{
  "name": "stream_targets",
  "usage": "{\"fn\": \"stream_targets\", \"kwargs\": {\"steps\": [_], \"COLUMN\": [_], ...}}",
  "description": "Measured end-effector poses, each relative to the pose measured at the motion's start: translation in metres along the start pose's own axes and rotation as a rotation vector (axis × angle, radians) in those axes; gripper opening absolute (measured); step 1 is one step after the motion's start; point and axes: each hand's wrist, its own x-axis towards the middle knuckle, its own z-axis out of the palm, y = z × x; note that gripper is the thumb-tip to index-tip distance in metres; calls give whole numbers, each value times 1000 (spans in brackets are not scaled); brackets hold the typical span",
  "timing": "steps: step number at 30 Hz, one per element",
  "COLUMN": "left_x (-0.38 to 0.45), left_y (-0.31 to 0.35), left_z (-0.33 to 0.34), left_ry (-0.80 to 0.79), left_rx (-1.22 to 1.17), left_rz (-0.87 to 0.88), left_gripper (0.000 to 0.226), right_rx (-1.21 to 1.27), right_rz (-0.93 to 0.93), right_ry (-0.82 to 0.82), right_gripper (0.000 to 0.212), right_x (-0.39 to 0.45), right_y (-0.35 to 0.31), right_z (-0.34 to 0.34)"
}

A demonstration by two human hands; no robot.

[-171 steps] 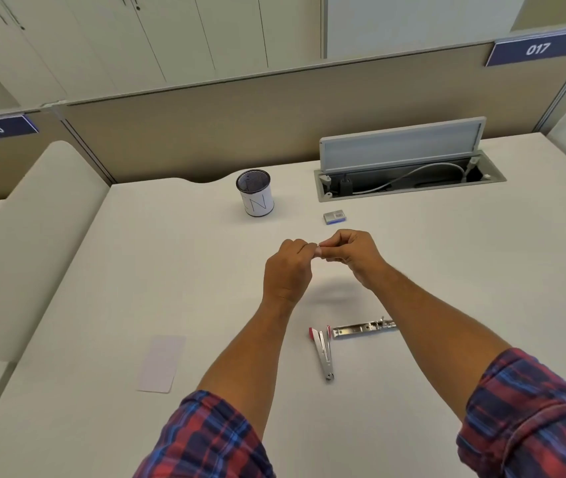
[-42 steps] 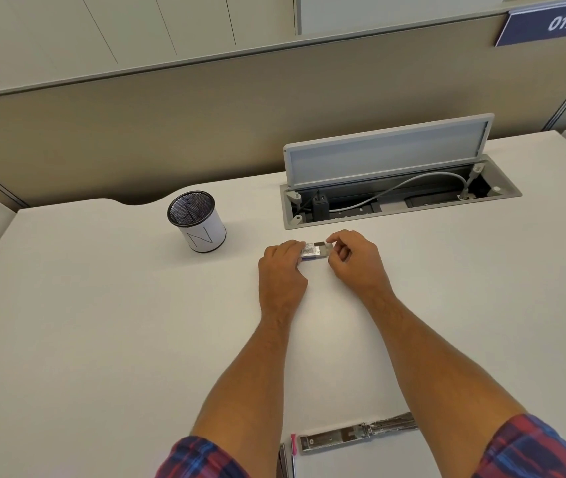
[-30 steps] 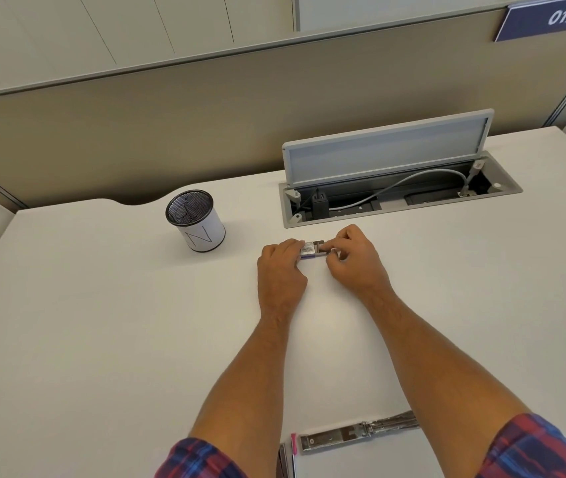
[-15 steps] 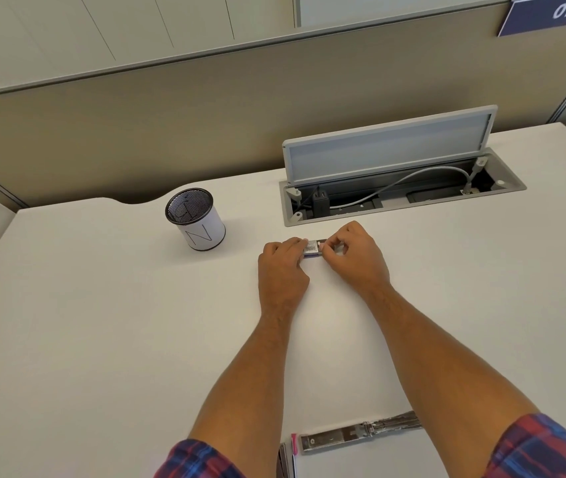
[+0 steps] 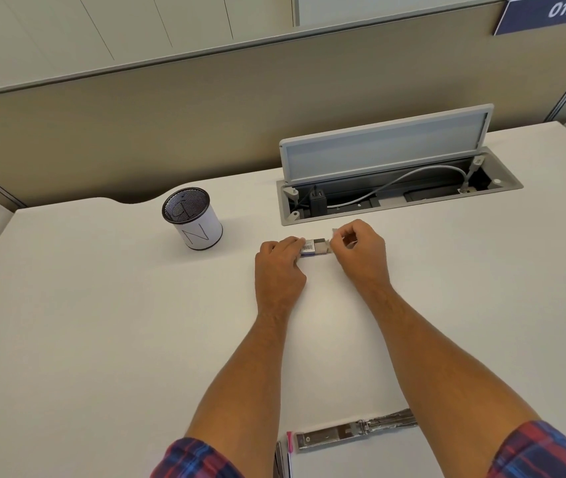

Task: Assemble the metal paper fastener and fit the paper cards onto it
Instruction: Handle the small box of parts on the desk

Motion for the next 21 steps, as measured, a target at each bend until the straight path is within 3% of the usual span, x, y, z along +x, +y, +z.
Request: {"fn": "stream_targets", "kwargs": {"steps": [4, 9, 21], "left_x": [0, 0, 0], "left_y": [0, 1, 1], "left_z": [0, -1, -4], "left_ry": [4, 21, 19], "left_rx": [-8, -23, -33], "left_rz": [-5, 8, 26], "left_gripper": [39, 39, 38], "right_rx": [-11, -126, -240], "right_rz": [21, -122, -263], "right_ry": [52, 1, -148], "right_gripper": [14, 21, 22], "right_x": [-1, -3, -6], "right_y": [1, 1, -2], "right_z": [-2, -3, 0]}}
